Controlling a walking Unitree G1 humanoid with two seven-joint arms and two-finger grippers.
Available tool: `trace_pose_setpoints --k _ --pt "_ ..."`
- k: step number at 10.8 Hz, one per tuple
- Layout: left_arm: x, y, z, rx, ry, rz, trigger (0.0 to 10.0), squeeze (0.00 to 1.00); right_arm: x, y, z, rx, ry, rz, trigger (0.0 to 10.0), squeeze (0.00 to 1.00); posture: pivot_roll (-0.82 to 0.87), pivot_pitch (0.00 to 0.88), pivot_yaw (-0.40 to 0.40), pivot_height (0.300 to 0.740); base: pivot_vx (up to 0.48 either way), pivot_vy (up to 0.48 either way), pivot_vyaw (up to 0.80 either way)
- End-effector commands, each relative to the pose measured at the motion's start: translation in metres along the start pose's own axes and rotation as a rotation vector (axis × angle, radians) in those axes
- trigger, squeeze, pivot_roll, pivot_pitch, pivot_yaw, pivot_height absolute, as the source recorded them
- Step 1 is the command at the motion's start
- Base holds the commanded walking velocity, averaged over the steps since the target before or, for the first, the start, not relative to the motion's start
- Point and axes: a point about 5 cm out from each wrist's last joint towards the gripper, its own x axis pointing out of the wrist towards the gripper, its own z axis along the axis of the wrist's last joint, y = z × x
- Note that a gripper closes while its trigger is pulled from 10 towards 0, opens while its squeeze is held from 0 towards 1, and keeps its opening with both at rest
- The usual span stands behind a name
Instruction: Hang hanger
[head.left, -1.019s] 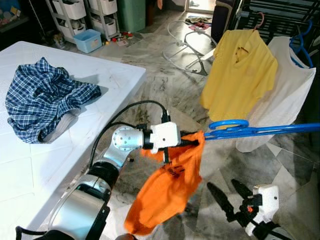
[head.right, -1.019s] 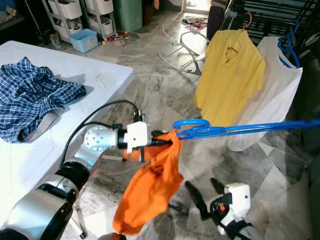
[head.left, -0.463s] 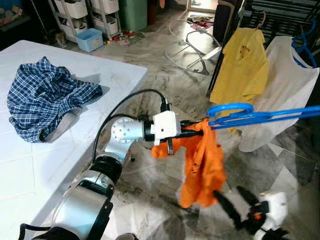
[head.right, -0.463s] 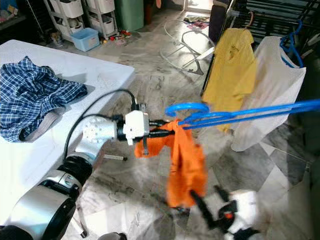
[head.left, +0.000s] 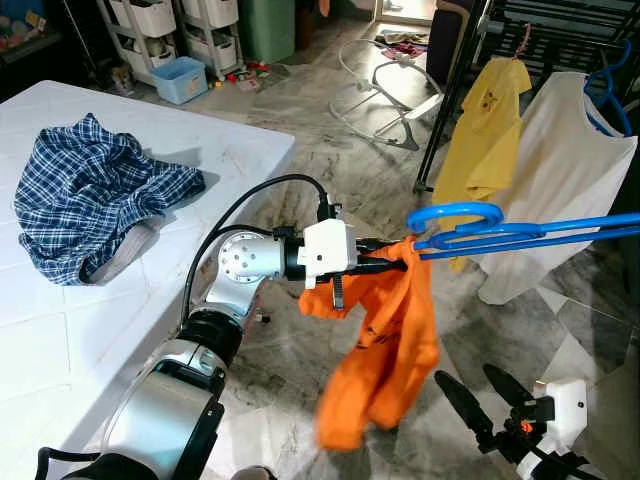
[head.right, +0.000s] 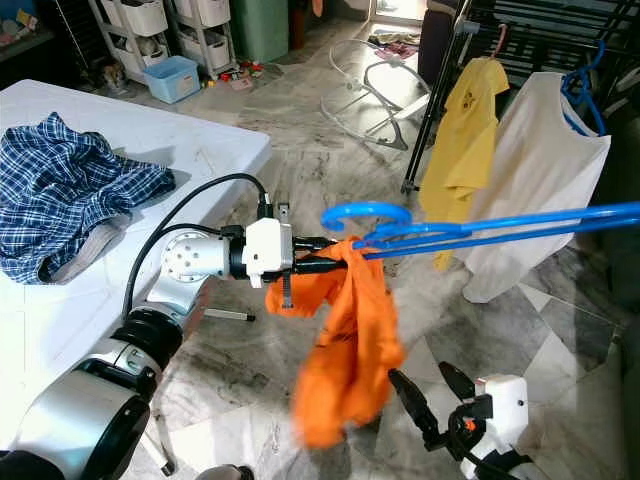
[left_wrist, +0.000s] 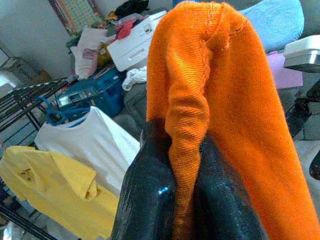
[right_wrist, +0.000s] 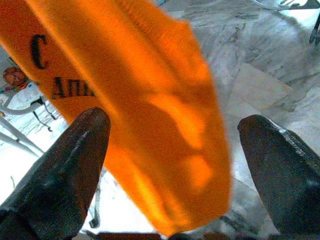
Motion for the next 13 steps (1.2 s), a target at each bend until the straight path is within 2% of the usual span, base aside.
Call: trace_pose_setpoints --k 1,2,3,4,5,6,7,8,9,10,11,13 --pt "0.0 0.007 0.008 0.033 -0.025 0.002 10.0 0.0 -0.002 0.0 0.004 -0.008 -0.015 0.002 10.0 0.0 0.03 0.089 0.021 0.74 0.0 0.0 0.0" --pt "-0.005 -0.007 -0.001 0.072 0.025 -0.093 10.0 0.0 -0.014 -0.052 0.06 -0.045 -0.129 -0.201 10.0 0.0 0.03 0.107 0.025 0.74 0.0 0.0 0.0" --pt "-0.004 -0.01 0.0 0.077 0.016 -0.111 10.0 0.0 -0.011 -0.059 0.071 -0.059 -0.158 -0.237 10.0 0.0 0.04 0.107 0.024 0.74 0.0 0.0 0.0" --pt "-0.004 -0.014 0.001 0.092 0.003 -0.131 10.0 0.0 -0.003 -0.062 0.077 -0.027 -0.194 -0.271 10.0 0.0 0.05 0.108 0.024 0.74 0.0 0.0 0.0" --pt "-0.008 -0.022 -0.001 0.094 0.003 -0.153 10.0 0.0 0.004 -0.066 0.088 0.055 -0.273 -0.325 10.0 0.0 0.05 0.111 0.026 0.74 0.0 0.0 0.0" --pt "-0.008 -0.026 -0.003 0.1 0.001 -0.163 10.0 0.0 0.012 -0.065 0.086 0.116 -0.251 -0.348 10.0 0.0 0.05 0.115 0.023 0.74 0.0 0.0 0.0" --pt "-0.005 -0.027 -0.002 0.119 -0.012 -0.137 10.0 0.0 0.026 -0.049 0.077 0.131 -0.177 -0.282 10.0 0.0 0.05 0.116 0.02 0.74 0.0 0.0 0.0" --pt "0.0 -0.027 0.0 0.137 -0.027 -0.119 10.0 0.0 0.038 -0.037 0.06 0.169 -0.122 -0.252 10.0 0.0 0.05 0.119 0.018 0.74 0.0 0.0 0.0" --pt "0.007 -0.026 0.004 0.128 -0.065 -0.09 10.0 0.0 0.05 -0.028 0.034 0.228 -0.013 -0.235 10.0 0.0 0.04 0.125 0.018 0.74 0.0 0.0 0.0" --pt "0.009 -0.026 0.006 0.13 -0.079 -0.084 10.0 0.0 0.053 -0.023 0.026 0.248 0.03 -0.218 10.0 0.0 0.04 0.13 0.017 0.74 0.0 0.0 0.0" --pt "0.013 -0.024 0.01 0.135 -0.102 -0.081 10.0 0.0 0.058 -0.021 0.01 0.254 0.133 -0.216 10.0 0.0 0.04 0.133 0.018 0.74 0.0 0.0 0.0" --pt "0.018 -0.025 0.019 0.145 -0.151 -0.097 10.0 0.0 0.058 -0.029 0.005 0.248 0.191 -0.209 10.0 0.0 0.04 0.138 0.015 0.74 0.0 0.0 0.0"
